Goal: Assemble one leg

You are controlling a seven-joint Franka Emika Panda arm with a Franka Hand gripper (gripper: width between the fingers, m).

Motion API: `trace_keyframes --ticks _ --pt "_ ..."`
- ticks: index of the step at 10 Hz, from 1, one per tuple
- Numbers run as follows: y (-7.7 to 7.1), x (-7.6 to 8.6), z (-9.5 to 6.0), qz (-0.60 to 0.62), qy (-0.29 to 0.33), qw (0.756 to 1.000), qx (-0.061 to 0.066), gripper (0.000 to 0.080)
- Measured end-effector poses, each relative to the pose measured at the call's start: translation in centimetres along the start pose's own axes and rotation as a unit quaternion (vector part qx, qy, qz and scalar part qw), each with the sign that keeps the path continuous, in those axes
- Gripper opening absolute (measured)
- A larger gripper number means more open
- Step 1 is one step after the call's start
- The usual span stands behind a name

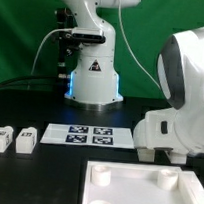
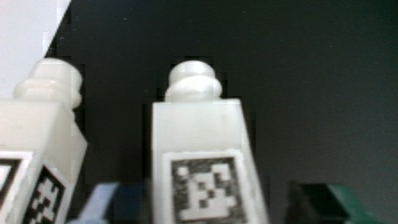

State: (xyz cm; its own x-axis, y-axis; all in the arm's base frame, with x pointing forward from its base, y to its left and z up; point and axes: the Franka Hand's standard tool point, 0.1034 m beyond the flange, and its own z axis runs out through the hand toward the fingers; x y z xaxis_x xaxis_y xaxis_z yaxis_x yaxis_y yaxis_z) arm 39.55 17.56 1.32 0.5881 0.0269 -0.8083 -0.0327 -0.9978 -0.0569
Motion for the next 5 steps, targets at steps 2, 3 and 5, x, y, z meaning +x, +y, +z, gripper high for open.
trace_keyframes --ticks 2,3,5 --pt "0.00 0.00 0.00 0.000 0.000 1.000 0.000 0.0289" --pt "0.00 0.00 0.00 0.000 0.000 1.000 0.000 0.0289" --pt "0.00 0.00 0.00 0.000 0.000 1.000 0.000 0.0289"
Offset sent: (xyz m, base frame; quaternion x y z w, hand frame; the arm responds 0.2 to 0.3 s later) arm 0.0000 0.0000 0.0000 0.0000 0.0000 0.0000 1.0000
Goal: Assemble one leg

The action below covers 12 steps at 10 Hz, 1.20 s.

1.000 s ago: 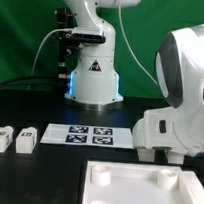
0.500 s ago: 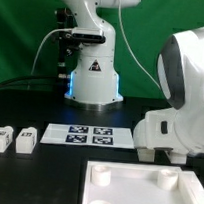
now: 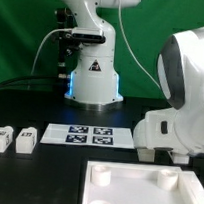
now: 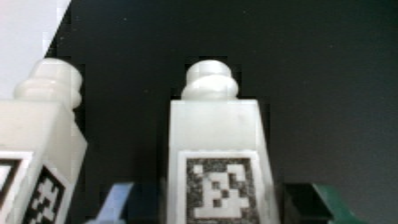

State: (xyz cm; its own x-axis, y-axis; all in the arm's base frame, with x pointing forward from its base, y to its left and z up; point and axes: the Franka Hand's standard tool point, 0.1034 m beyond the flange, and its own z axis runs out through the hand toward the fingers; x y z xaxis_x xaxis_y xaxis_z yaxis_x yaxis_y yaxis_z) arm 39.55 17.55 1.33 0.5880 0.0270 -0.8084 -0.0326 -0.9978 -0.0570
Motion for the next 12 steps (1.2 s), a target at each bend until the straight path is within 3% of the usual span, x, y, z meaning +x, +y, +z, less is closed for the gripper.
trace_keyframes --ticks 3,4,6,8,9,10,11,12 --pt "0.0 0.0 -0.1 -0.001 0.001 1.000 0.000 0.0291" --pt "0.3 -0.1 -1.8 -0.017 0.006 1.000 0.002 0.0291" --pt "1.7 -1.3 -7.1 -0.047 0.019 0.999 0.013 0.0291" --pt "2.8 -2.0 -12.1 -0.053 0.105 0.993 0.024 0.0291" --pt "3.4 -3.6 -13.5 -0.045 0.153 0.987 0.024 0.0291" --pt "3.4 -4.9 -12.9 -0.040 0.154 0.987 0.019 0.0291" --pt "3.1 -3.5 -13.5 -0.040 0.210 0.977 0.022 0.0291" --pt "3.3 -3.4 -13.9 -0.038 0.267 0.963 0.022 0.0291"
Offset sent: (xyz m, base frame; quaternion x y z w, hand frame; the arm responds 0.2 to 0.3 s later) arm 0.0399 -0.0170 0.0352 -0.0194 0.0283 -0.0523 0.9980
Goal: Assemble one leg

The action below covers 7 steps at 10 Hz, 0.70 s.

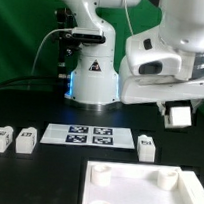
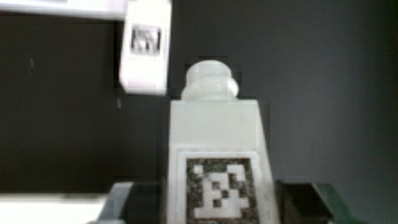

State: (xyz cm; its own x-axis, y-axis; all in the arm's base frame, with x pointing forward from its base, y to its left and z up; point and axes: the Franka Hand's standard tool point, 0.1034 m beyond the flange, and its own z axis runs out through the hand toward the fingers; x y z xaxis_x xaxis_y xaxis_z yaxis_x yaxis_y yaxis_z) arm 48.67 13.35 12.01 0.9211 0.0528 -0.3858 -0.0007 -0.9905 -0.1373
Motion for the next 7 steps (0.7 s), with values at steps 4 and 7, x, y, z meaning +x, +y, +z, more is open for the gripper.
trace_keyframes --ticks 4,7 --pt "2.5 7.0 -6.3 -0.066 0.219 0.973 -0.009 0.0291" --pt "1.9 9.2 -8.1 -0.065 0.373 0.925 -0.015 0.0291"
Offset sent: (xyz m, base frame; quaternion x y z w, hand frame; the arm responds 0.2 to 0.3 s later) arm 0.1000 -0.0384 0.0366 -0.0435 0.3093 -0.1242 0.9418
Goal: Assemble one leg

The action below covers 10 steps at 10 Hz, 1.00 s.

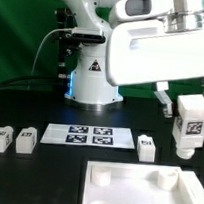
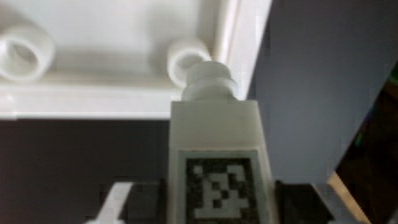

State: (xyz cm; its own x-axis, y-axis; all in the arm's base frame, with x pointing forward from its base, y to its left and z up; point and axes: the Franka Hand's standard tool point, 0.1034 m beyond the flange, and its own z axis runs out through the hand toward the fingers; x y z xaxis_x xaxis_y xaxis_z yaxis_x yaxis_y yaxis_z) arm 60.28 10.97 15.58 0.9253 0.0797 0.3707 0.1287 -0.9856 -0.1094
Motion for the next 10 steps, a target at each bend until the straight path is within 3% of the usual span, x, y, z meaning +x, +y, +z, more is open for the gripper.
trace_keyframes --ticks 1,4,6,7,10 --pt "0.5 0.2 -0.1 0.001 0.057 0.998 -0.008 0.0291" --pt "0.6 -0.2 0.2 0.000 0.071 0.997 -0.011 0.0291" --pt "0.1 -1.7 3.6 -0.007 0.089 0.996 -0.015 0.0291" --pt "0.3 -0.7 4.2 -0.011 0.098 0.995 -0.018 0.0291" --pt "0.8 -1.5 6.2 -0.012 0.085 0.996 -0.019 0.0291"
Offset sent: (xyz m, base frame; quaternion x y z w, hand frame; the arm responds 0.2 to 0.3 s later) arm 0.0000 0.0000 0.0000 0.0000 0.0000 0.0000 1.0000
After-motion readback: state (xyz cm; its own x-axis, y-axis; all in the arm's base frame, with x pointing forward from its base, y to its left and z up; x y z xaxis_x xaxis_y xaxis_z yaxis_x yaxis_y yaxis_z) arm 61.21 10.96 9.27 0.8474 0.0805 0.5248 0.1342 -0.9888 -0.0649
